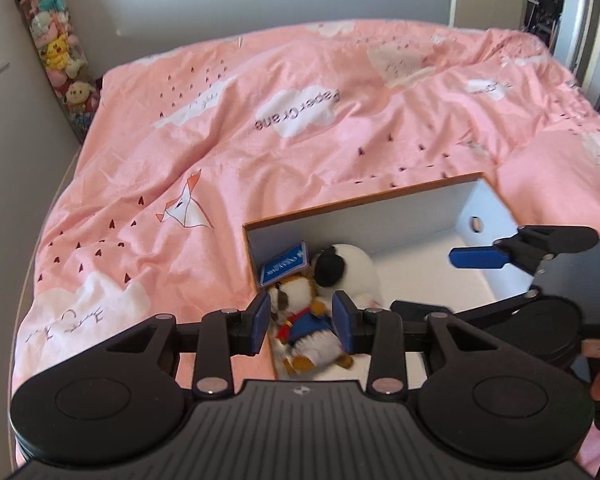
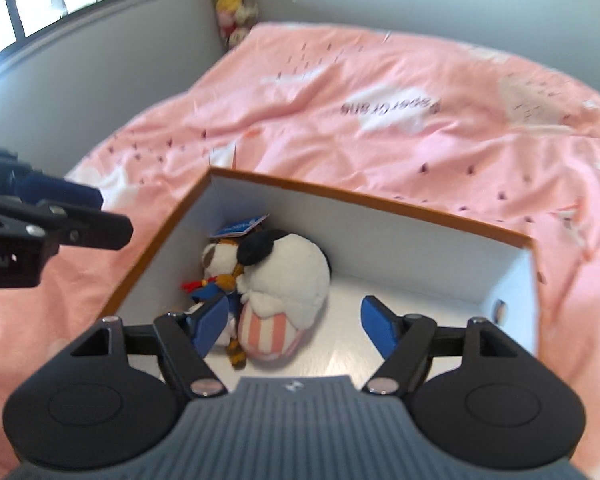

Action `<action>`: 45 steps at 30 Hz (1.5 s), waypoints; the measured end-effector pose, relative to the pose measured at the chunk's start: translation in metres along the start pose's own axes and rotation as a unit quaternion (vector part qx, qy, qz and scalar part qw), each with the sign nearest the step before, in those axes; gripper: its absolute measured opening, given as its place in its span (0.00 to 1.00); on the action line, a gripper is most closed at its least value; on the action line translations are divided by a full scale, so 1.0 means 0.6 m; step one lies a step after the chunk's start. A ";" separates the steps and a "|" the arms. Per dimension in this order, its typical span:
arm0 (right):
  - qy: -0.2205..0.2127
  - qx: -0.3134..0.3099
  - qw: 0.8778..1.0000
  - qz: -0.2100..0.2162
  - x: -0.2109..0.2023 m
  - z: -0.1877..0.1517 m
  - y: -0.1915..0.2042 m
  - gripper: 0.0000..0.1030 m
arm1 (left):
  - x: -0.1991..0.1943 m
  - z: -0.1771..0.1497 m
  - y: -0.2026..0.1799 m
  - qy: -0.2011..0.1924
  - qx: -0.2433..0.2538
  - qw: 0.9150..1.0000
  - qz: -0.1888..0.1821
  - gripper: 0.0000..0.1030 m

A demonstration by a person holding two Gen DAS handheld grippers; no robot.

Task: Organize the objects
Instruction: 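Withdraw both grippers and reach toward the grey case and pink phone case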

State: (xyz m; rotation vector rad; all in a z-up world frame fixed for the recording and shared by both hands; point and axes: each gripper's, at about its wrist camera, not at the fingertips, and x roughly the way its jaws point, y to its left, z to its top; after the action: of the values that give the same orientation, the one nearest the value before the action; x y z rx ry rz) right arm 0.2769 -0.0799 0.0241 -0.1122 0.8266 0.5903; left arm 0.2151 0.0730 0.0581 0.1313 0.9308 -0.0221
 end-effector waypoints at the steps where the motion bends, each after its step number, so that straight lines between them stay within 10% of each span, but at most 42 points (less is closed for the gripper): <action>1: -0.011 0.005 1.000 -0.002 -0.023 -0.010 0.000 0.72 | -0.016 -0.009 -0.007 -0.007 0.002 1.000 -0.003 0.42; 9: -0.030 0.024 0.999 -0.032 -0.156 -0.115 0.023 0.63 | -0.101 -0.112 -0.040 -0.008 -0.047 0.995 -0.083 0.42; 22: 0.037 0.084 0.987 -0.134 -0.235 -0.313 0.021 0.48 | -0.044 -0.288 -0.084 0.102 -0.085 0.980 -0.151 0.41; 31: 0.077 0.134 0.980 -0.129 -0.223 -0.356 -0.010 0.41 | -0.033 -0.293 -0.132 0.075 -0.081 0.971 -0.213 0.41; 45: 0.100 0.221 0.967 -0.077 -0.205 -0.364 -0.072 0.36 | 0.033 -0.268 -0.203 0.128 -0.082 0.966 -0.209 0.49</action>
State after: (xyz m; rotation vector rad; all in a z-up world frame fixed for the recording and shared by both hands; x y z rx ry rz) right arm 0.0910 -0.2403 -0.0420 0.1740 1.1180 0.2390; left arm 0.0897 -0.0272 -0.0652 -0.2235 1.2010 -0.3256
